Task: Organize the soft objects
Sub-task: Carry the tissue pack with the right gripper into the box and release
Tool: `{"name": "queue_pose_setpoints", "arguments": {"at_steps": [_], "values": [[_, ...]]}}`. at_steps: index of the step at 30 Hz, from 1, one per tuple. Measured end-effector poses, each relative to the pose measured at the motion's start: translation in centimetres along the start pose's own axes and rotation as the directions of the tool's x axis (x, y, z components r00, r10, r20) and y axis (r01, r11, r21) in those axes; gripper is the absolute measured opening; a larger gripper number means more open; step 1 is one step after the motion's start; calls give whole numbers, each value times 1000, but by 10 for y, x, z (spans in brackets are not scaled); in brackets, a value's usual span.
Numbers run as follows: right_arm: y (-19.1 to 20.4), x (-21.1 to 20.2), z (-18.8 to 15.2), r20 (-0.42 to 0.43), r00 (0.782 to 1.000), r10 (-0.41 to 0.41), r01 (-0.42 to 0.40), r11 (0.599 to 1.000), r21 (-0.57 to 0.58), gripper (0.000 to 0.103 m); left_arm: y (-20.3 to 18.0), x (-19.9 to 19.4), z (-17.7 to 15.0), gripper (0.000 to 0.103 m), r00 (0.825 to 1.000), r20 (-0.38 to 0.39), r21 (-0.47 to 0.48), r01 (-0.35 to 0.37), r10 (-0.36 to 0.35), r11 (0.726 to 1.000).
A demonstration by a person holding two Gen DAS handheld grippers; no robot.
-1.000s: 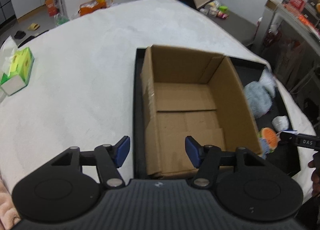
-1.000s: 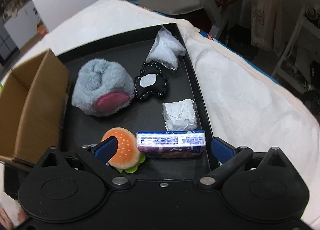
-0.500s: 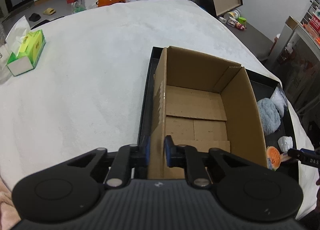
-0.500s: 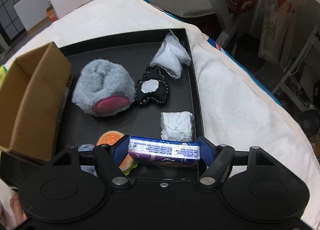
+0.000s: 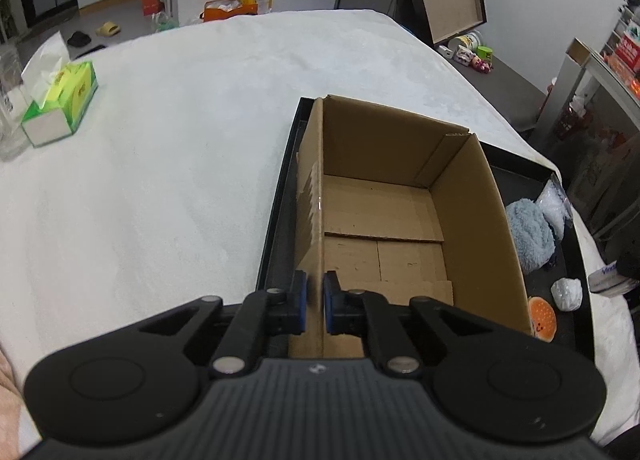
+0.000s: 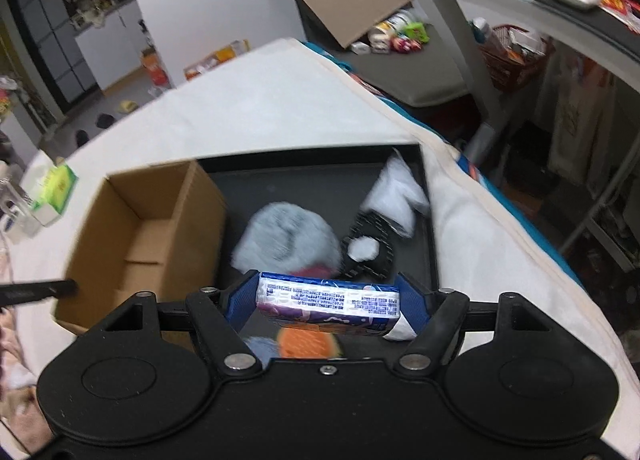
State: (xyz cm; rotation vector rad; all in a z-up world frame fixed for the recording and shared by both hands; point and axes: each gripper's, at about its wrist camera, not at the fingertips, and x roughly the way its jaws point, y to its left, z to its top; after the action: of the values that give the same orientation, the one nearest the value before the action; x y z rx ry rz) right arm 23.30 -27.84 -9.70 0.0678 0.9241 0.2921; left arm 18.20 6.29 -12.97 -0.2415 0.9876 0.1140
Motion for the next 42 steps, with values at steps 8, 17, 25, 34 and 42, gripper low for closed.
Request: {"name": "queue_pose_setpoints", "arguments": {"at_steps": [8,17,25,34,42], "values": [[36,-9,22,42,996,78,-76,996,-45,71,5,1,1,8,1000,-12,-45,27,-27,999],[82,11,34,29,988,154,-151,984,-92,71,20,5,3,8,997,-19,-100,73,-76,992],[111,30,42,2,984,180,-178,976,-128,71,25,7,6,9,996,-16,-82,89,-90,993],[137,46,55,-13,980,197,-197,966,-165,71,33,12,14,9,989,-51,-73,137,-141,988],[162,71,60,-45,976,213,-218,955,-199,71,42,16,15,10,981,-68,-79,175,-181,981]]}}
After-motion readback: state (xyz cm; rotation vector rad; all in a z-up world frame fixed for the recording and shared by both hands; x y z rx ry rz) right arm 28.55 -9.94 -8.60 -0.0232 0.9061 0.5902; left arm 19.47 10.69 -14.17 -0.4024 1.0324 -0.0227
